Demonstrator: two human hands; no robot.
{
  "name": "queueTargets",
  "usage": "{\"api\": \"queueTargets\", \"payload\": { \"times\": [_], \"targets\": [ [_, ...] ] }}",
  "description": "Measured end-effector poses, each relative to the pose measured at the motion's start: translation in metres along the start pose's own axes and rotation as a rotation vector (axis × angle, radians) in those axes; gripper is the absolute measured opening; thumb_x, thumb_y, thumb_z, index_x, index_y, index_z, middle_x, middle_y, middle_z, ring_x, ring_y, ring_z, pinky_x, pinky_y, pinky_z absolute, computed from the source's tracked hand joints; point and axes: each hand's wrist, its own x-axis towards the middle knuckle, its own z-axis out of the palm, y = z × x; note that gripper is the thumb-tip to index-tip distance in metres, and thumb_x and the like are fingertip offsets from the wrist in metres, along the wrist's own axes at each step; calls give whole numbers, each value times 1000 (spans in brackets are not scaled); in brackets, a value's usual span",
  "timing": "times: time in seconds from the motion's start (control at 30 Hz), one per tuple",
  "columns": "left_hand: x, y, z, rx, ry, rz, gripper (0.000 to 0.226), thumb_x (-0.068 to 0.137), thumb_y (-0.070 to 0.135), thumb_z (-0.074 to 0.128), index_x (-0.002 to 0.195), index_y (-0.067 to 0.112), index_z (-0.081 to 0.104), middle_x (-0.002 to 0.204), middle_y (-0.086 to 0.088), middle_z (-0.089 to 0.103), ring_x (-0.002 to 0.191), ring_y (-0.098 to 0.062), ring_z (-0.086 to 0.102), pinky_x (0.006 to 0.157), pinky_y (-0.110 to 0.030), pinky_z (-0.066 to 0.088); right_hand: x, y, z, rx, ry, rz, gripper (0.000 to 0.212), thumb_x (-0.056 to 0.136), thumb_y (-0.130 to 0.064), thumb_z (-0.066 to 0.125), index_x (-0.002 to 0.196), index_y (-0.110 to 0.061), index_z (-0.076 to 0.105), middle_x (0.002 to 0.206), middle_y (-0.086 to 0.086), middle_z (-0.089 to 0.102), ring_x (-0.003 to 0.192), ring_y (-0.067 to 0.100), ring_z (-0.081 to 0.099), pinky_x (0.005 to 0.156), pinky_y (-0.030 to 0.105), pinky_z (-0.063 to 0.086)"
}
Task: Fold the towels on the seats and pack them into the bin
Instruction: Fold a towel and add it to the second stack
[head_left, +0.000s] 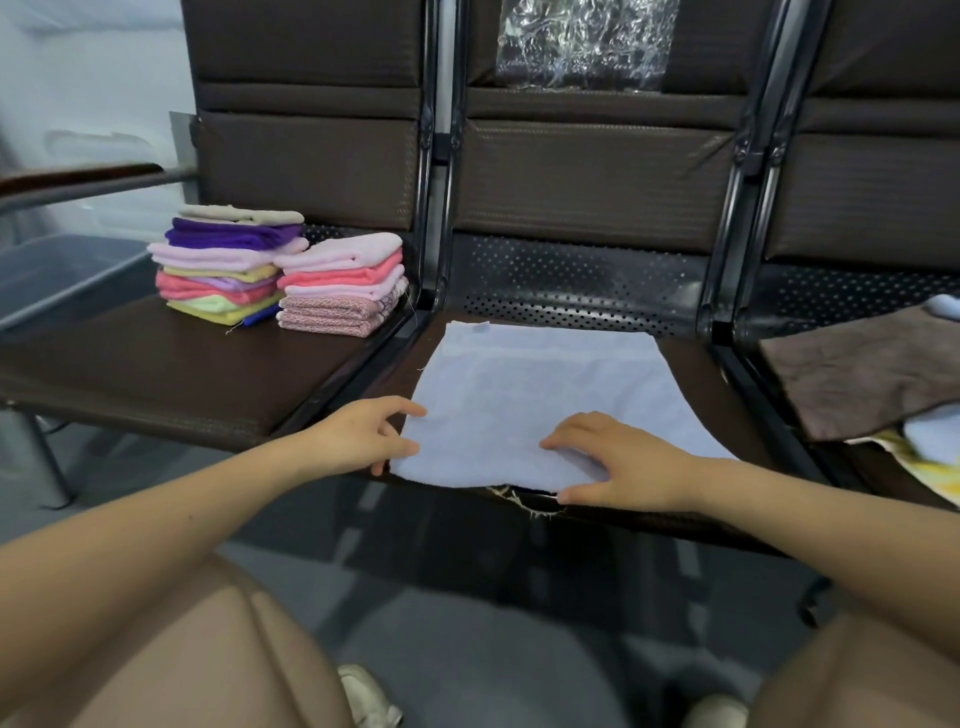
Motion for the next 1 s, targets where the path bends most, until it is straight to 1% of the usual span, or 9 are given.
{"api": "queueTargets", "payload": {
  "times": [0.1, 0.23, 0.37, 0.47, 0.57, 0.7, 0.77, 0.9, 1.0],
  "targets": [
    [-7, -3, 0, 88, -9, -11, 44, 91, 24, 61, 132, 32, 47, 75, -4, 67, 51, -8, 57, 57, -17, 43, -9, 5, -6, -69, -23, -64, 65, 84, -54, 64, 140, -25, 44, 136, -8, 43, 126, 8, 36, 105, 18, 28],
    [-7, -5, 9, 218, 83, 17, 41, 92, 29, 57, 132, 30, 47, 70, 3, 63, 50, -9, 56, 57, -23, 43, -21, 9, -3, -26, 62, -29, 45, 86, -50, 64, 124, -27, 56, 122, -11, 49, 115, 7, 43, 96, 19, 37],
    [2, 6, 11, 604, 248, 86, 40, 91, 45, 53, 129, 31, 53, 87, 8, 49, 76, -12, 49, 62, -28, 36, -23, 8, -1, -40, 162, -33, 37, 89, -50, 49, 109, -25, 68, 110, -9, 60, 102, 11, 55, 82, 21, 44],
    [12, 25, 20, 550, 287, 187, 34, 91, 49, 53, 121, 34, 59, 98, 6, 45, 88, -12, 52, 70, -29, 41, -20, 5, -5, -59, 200, -23, 29, 92, -36, 50, 101, -18, 71, 101, -6, 65, 92, 15, 60, 74, 25, 46],
    [17, 49, 36, 476, 225, 305, 27, 93, 50, 48, 109, 35, 64, 95, 11, 52, 83, -8, 53, 77, -31, 48, -12, 1, -9, -35, 213, 33, 23, 96, -30, 52, 96, -14, 69, 96, -3, 67, 88, 17, 60, 77, 32, 47],
    [22, 72, 59, 563, 162, 422, 36, 87, 60, 50, 97, 28, 62, 91, 10, 59, 85, -11, 53, 73, -32, 45, 0, 3, -20, 62, 276, 132, 29, 97, -26, 52, 75, -8, 60, 72, 4, 60, 70, 19, 53, 70, 36, 43],
    [31, 76, 66, 608, 175, 454, 31, 90, 51, 52, 88, 20, 54, 93, 4, 59, 90, -17, 54, 69, -33, 40, 6, 10, -26, 131, 332, 169, 28, 97, -25, 53, 76, -9, 62, 72, 4, 61, 69, 18, 54, 71, 34, 43],
    [56, 74, 59, 423, 267, 492, 17, 95, 25, 48, 104, 18, 61, 103, 1, 65, 100, -22, 58, 72, -30, 36, 11, 24, -31, 91, 266, 185, 17, 94, -27, 57, 82, -17, 64, 78, -4, 63, 74, 12, 55, 70, 30, 42],
    [70, 76, 34, 399, 394, 512, 28, 95, 36, 44, 108, 22, 64, 102, 1, 69, 97, -22, 60, 68, -28, 32, 10, 37, -37, 44, 222, 211, 34, 92, -20, 58, 63, -18, 40, 59, 0, 44, 57, 12, 42, 58, 31, 32]
  ]
}}
